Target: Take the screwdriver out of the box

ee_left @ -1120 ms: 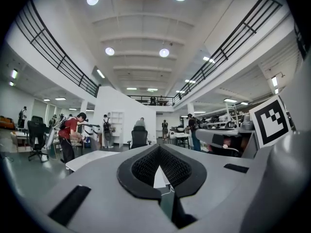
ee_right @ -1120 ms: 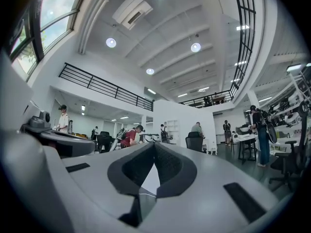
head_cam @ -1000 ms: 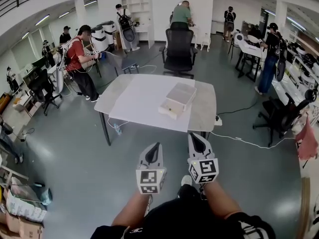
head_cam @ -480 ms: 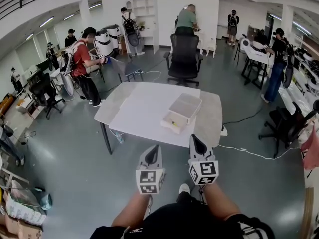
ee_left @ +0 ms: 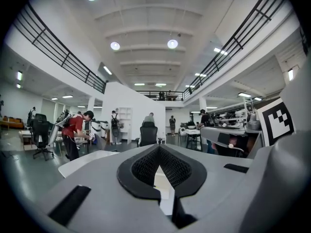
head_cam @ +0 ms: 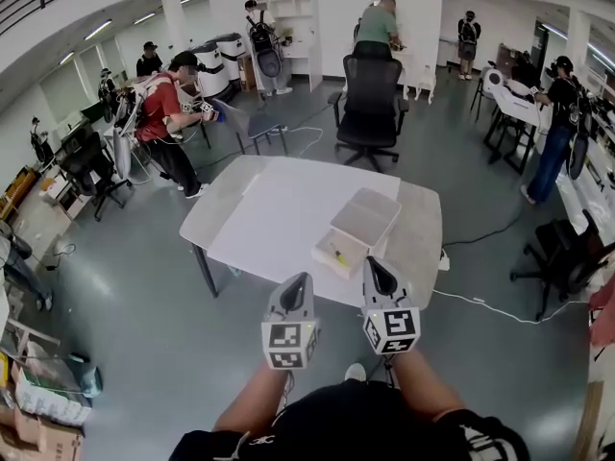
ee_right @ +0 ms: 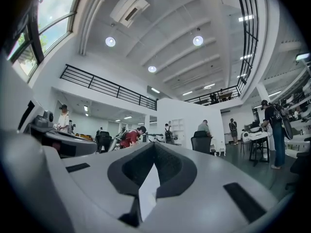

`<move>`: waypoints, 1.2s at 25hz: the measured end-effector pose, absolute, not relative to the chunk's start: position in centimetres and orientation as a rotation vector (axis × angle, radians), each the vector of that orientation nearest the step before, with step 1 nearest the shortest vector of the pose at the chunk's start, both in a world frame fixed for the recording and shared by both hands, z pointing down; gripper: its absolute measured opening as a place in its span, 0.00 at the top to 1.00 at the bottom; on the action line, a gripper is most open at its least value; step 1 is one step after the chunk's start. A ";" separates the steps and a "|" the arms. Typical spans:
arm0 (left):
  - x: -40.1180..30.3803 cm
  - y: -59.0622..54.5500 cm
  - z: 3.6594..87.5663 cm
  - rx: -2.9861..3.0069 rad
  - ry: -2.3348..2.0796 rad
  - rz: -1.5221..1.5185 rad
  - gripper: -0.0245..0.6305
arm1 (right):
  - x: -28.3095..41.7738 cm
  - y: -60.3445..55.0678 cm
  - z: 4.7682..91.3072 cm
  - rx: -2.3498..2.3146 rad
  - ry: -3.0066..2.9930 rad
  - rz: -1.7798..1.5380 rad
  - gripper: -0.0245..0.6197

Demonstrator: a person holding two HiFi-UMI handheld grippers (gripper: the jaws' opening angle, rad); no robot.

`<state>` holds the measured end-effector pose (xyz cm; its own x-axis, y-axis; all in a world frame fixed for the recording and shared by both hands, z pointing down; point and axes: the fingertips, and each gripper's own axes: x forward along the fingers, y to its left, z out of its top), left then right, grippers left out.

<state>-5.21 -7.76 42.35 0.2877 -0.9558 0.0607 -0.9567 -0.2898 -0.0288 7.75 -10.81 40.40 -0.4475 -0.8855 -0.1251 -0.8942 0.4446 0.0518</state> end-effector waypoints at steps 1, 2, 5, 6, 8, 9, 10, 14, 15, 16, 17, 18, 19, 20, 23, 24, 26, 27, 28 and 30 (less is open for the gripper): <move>-5.0 -8.8 42.3 2.507 -1.870 0.105 0.94 | 7.9 -11.8 40.4 -1.599 2.610 0.167 0.94; -4.8 -9.8 42.3 2.506 -1.876 0.109 0.94 | 8.1 -12.7 40.5 -1.594 2.618 0.166 0.94; -4.0 -12.7 42.2 2.498 -1.891 0.118 0.94 | 8.7 -15.7 40.7 -1.583 2.636 0.155 0.94; -3.8 -13.6 42.3 2.494 -1.896 0.122 0.94 | 8.8 -16.6 40.7 -1.577 2.641 0.151 0.94; -3.5 -15.3 42.3 2.482 -1.904 0.126 0.94 | 8.9 -18.3 40.7 -1.560 2.654 0.150 0.94; -3.2 -16.1 42.3 2.474 -1.908 0.122 0.94 | 9.0 -19.0 40.7 -1.550 2.663 0.155 0.94; -3.0 -16.8 42.1 2.465 -1.912 0.116 0.94 | 9.0 -19.7 40.7 -1.539 2.672 0.161 0.94; -1.9 -19.3 42.2 2.440 -1.925 0.109 0.94 | 9.7 -22.6 40.9 -1.513 2.702 0.155 0.94; -1.6 -19.6 42.3 2.440 -1.922 0.114 0.94 | 9.9 -23.1 40.9 -1.516 2.702 0.152 0.94; -1.4 -19.9 42.4 2.443 -1.918 0.120 0.94 | 10.0 -23.5 41.0 -1.520 2.700 0.150 0.94; -1.3 -20.1 42.5 2.448 -1.915 0.127 0.94 | 10.1 -23.8 41.1 -1.523 2.699 0.147 0.94; -1.2 -20.3 42.7 2.450 -1.914 0.133 0.94 | 10.1 -24.1 41.2 -1.525 2.697 0.141 0.94; -1.2 -20.6 42.9 2.450 -1.913 0.139 0.94 | 10.0 -24.5 41.4 -1.526 2.699 0.132 0.94; -1.2 -20.9 43.2 2.446 -1.909 0.143 0.94 | 10.0 -24.8 41.7 -1.525 2.703 0.121 0.94; -1.2 -21.9 44.3 2.426 -1.887 0.154 0.94 | 9.8 -25.5 42.5 -1.516 2.725 0.104 0.94; -1.2 -22.2 44.6 2.424 -1.879 0.162 0.94 | 9.7 -25.6 42.7 -1.513 2.733 0.102 0.94; -1.0 -22.8 44.9 2.430 -1.864 0.175 0.94 | 9.6 -25.8 43.0 -1.512 2.743 0.100 0.94; -1.0 -23.1 45.0 2.437 -1.854 0.178 0.94 | 9.5 -26.0 43.1 -1.515 2.744 0.098 0.94; -1.0 -23.5 45.0 2.444 -1.845 0.180 0.94 | 9.4 -26.2 43.3 -1.521 2.745 0.094 0.94; -1.1 -24.3 44.9 2.463 -1.828 0.183 0.94 | 9.3 -26.9 43.6 -1.535 2.748 0.086 0.94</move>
